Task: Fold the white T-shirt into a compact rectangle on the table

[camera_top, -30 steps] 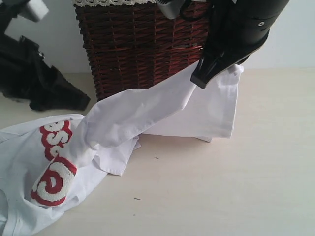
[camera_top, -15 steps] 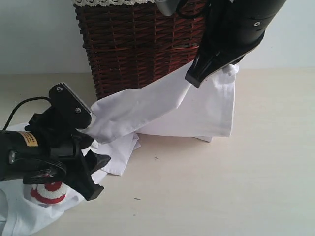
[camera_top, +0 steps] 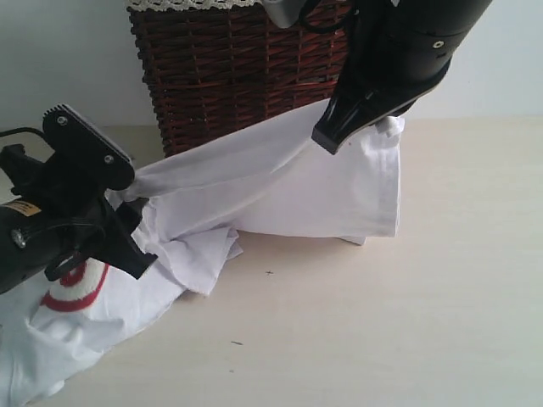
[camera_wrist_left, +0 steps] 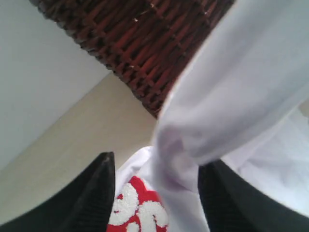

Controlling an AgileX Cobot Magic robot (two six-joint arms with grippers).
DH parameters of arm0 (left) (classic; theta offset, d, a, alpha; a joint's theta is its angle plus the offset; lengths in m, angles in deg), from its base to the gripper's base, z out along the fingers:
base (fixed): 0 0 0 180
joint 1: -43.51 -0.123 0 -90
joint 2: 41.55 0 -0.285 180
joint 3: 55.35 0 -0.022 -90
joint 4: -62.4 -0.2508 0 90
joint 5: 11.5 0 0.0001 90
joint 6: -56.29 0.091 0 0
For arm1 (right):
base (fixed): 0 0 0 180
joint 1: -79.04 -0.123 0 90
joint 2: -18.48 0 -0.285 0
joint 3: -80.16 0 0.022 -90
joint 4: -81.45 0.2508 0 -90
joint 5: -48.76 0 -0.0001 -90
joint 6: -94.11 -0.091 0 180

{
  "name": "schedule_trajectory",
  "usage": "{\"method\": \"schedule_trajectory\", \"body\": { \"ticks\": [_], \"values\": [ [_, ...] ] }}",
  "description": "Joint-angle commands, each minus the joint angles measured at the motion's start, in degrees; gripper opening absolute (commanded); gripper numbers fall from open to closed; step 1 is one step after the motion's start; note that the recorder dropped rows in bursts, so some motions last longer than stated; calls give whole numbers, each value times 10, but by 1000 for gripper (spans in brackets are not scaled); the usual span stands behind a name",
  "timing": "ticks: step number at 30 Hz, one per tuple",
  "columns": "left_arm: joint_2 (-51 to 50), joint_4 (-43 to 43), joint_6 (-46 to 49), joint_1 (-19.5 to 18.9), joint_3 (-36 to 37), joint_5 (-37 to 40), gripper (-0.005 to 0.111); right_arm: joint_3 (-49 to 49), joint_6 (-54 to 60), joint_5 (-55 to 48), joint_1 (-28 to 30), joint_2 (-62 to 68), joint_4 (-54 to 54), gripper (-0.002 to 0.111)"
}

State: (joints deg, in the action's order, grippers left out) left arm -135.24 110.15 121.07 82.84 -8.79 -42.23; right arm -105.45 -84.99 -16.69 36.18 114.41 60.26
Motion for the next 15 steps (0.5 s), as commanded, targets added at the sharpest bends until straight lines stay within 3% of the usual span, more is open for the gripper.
{"method": "schedule_trajectory", "body": {
  "ticks": [1,5,6,10,15],
  "values": [
    [0,23,24,13,0,-18,50,-5,-1,6,4,-3,1,0],
    [16,43,76,44,0,-29,33,-5,-1,6,4,-3,1,0],
    [34,82,138,68,0,-50,21,-5,0,6,4,-3,-2,0],
    [83,177,302,119,0,-89,0,-5,0,6,4,-3,-11,0],
    [174,275,415,170,-3,-74,0,-5,-24,5,4,-3,-57,0]
  ]
}}
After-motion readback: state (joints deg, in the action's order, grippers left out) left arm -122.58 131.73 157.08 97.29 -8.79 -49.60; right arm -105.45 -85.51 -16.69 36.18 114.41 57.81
